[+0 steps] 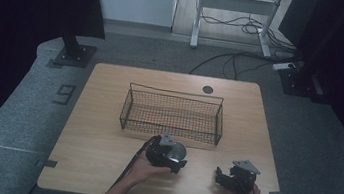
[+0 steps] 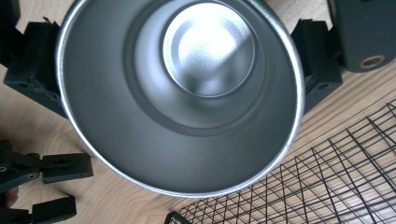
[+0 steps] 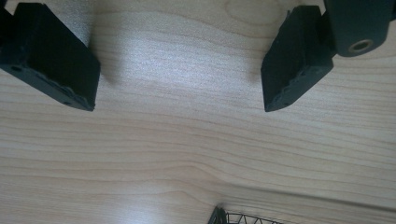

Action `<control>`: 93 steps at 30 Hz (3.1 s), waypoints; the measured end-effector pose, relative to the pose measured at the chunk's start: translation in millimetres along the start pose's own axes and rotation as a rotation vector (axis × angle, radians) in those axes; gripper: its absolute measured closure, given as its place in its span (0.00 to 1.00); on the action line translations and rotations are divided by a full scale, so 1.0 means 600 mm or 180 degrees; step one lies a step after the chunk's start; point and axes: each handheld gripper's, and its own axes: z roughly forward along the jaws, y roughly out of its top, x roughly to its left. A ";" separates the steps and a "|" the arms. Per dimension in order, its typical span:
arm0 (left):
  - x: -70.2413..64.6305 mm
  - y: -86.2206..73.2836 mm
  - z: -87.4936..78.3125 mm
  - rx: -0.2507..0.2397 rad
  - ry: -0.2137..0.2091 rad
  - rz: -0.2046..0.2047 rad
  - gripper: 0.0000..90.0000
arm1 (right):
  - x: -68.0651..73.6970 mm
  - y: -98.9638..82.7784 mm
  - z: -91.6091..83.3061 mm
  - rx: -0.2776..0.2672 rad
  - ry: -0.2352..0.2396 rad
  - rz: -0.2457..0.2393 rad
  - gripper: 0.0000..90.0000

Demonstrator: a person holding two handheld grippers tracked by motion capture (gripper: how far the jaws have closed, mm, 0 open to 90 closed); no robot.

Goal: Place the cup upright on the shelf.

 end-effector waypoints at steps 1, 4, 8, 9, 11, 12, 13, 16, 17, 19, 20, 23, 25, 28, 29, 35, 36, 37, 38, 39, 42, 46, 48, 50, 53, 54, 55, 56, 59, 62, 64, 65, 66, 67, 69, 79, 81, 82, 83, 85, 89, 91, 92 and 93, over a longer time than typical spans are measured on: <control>0.000 0.001 -0.003 -0.0022 -0.0003 0.0006 0.13 | 0.000 0.000 0.000 0.0000 0.0000 0.0000 0.13; 0.000 0.005 -0.016 -0.0095 -0.0041 -0.0008 0.13 | 0.000 0.000 0.000 0.0000 0.0001 0.0000 0.13; 0.002 0.012 -0.034 -0.0151 -0.0045 0.0007 0.14 | 0.000 0.000 0.000 0.0000 0.0001 0.0000 0.13; 0.003 0.013 -0.038 -0.0162 -0.0051 0.0010 0.14 | 0.000 0.000 0.000 0.0000 0.0001 0.0000 0.13; 0.004 0.016 -0.046 -0.0190 -0.0056 0.0009 0.14 | 0.000 0.000 0.000 -0.0001 0.0002 0.0000 0.13; 0.005 0.017 -0.050 -0.0203 -0.0072 0.0001 0.14 | 0.000 0.000 0.000 -0.0001 0.0002 0.0000 0.13; 0.006 0.018 -0.053 -0.0213 -0.0078 -0.0001 0.14 | 0.000 0.000 0.000 -0.0001 0.0003 0.0000 0.13; 0.010 0.019 -0.063 -0.0246 -0.0071 -0.0007 0.14 | 0.000 0.000 0.000 0.0000 0.0003 0.0000 0.13; 0.012 0.019 -0.067 -0.0258 -0.0062 -0.0006 0.14 | 0.000 0.000 0.000 -0.0001 0.0004 0.0000 0.13; 0.015 0.020 -0.073 -0.0280 -0.0045 -0.0013 0.14 | 0.000 0.000 0.000 0.0000 0.0004 0.0000 0.13; 0.016 0.021 -0.076 -0.0288 -0.0036 -0.0017 0.14 | 0.000 0.000 0.000 -0.0001 0.0004 0.0000 0.13; 0.020 0.023 -0.085 -0.0318 -0.0024 -0.0022 0.14 | 0.000 0.000 0.000 -0.0001 0.0004 -0.0001 0.13; 0.022 0.024 -0.091 -0.0342 -0.0028 -0.0029 0.14 | 0.000 0.000 0.000 -0.0001 0.0004 0.0000 0.13; 0.027 0.026 -0.098 -0.0358 -0.0052 -0.0055 0.14 | 0.000 0.000 0.000 -0.0001 0.0004 0.0000 0.13; 0.028 0.027 -0.100 -0.0360 -0.0041 -0.0050 0.14 | 0.000 0.000 0.000 -0.0001 0.0004 0.0001 0.13; 0.035 0.028 -0.112 -0.0384 -0.0005 -0.0054 0.14 | 0.000 0.000 0.000 -0.0001 0.0005 0.0001 0.13; 0.036 0.029 -0.114 -0.0390 -0.0005 -0.0054 0.14 | 0.000 0.000 0.000 -0.0001 0.0005 0.0001 0.13; 0.037 0.030 -0.116 -0.0398 -0.0001 -0.0055 0.14 | 0.000 0.000 0.000 -0.0001 0.0005 0.0001 0.13; 0.039 0.031 -0.119 -0.0405 -0.0003 -0.0053 0.14 | 0.000 0.000 0.000 -0.0001 0.0004 0.0001 0.13; 0.040 0.032 -0.121 -0.0413 -0.0007 -0.0055 0.14 | 0.000 0.000 0.000 -0.0002 0.0005 0.0001 0.13; 0.043 0.035 -0.127 -0.0433 -0.0014 -0.0056 0.14 | 0.000 0.000 0.000 -0.0003 0.0003 0.0002 0.14; 0.046 0.040 -0.134 -0.0447 -0.0004 -0.0038 0.14 | 0.000 0.000 0.000 -0.0004 0.0002 0.0003 0.14; 0.047 0.042 -0.136 -0.0453 -0.0002 -0.0039 0.14 | 0.000 0.000 0.000 -0.0003 0.0002 0.0003 0.14; 0.049 0.042 -0.138 -0.0465 -0.0006 -0.0046 0.14 | 0.000 0.000 0.000 -0.0003 0.0003 0.0004 0.14; 0.051 0.043 -0.140 -0.0466 -0.0003 -0.0052 0.14 | 0.000 0.000 0.000 -0.0004 0.0003 0.0004 0.14; 0.052 0.044 -0.141 -0.0468 0.0000 -0.0050 0.14 | 0.000 0.000 0.000 -0.0004 0.0003 0.0005 0.14; 0.053 0.044 -0.142 -0.0469 0.0001 -0.0052 0.14 | 0.000 0.000 0.000 -0.0005 0.0002 0.0007 0.14; 0.054 0.045 -0.143 -0.0476 0.0004 -0.0054 0.14 | 0.000 0.000 0.000 -0.0006 0.0002 0.0010 0.14; 0.057 0.048 -0.147 -0.0497 0.0008 -0.0062 0.14 | 0.000 0.000 0.000 -0.0003 -0.0001 0.0012 0.14; 0.060 0.049 -0.151 -0.0510 0.0012 -0.0066 0.14 | 0.000 0.001 0.000 -0.0003 -0.0001 0.0015 0.14; 0.062 0.049 -0.152 -0.0518 0.0017 -0.0080 0.14 | 0.000 0.000 0.000 -0.0004 -0.0001 0.0011 0.14; 0.064 0.049 -0.153 -0.0520 0.0017 -0.0088 0.14 | 0.000 0.000 0.000 -0.0004 0.0000 0.0011 0.14; 0.065 0.049 -0.154 -0.0520 0.0018 -0.0091 0.14 | 0.000 0.000 0.000 -0.0004 -0.0001 0.0012 0.14; 0.066 0.050 -0.155 -0.0520 0.0018 -0.0092 0.14 | 0.000 0.001 0.000 -0.0003 -0.0001 0.0016 0.14; 0.068 0.051 -0.156 -0.0526 0.0020 -0.0098 0.14 | 0.000 0.001 0.001 -0.0002 0.0000 0.0016 0.14; 0.076 0.060 -0.164 -0.0553 0.0054 -0.0104 0.14 | 0.000 0.001 0.001 -0.0002 0.0002 0.0011 0.14; 0.078 0.063 -0.164 -0.0559 0.0058 -0.0115 0.14 | 0.000 0.001 0.001 -0.0001 0.0004 0.0009 0.14; 0.080 0.064 -0.163 -0.0557 0.0059 -0.0110 0.14 | -0.001 0.001 0.001 -0.0002 0.0005 0.0006 0.14; 0.081 0.065 -0.163 -0.0558 0.0064 -0.0112 0.14 | -0.001 0.001 0.001 -0.0004 0.0006 0.0007 0.14; 0.083 0.067 -0.164 -0.0562 0.0057 -0.0124 0.14 | -0.001 0.001 0.001 -0.0005 0.0005 0.0006 0.14; 0.088 0.073 -0.167 -0.0566 0.0073 -0.0133 0.14 | -0.001 0.001 0.001 -0.0005 0.0006 0.0007 0.14; 0.091 0.075 -0.168 -0.0569 0.0079 -0.0136 0.14 | -0.001 0.001 0.001 -0.0005 0.0006 0.0007 0.14; 0.092 0.076 -0.168 -0.0570 0.0080 -0.0137 0.14 | -0.001 0.001 0.001 -0.0005 0.0006 0.0007 0.14; 0.093 0.077 -0.168 -0.0571 0.0082 -0.0137 0.14 | -0.001 0.001 0.001 -0.0005 0.0006 0.0008 0.14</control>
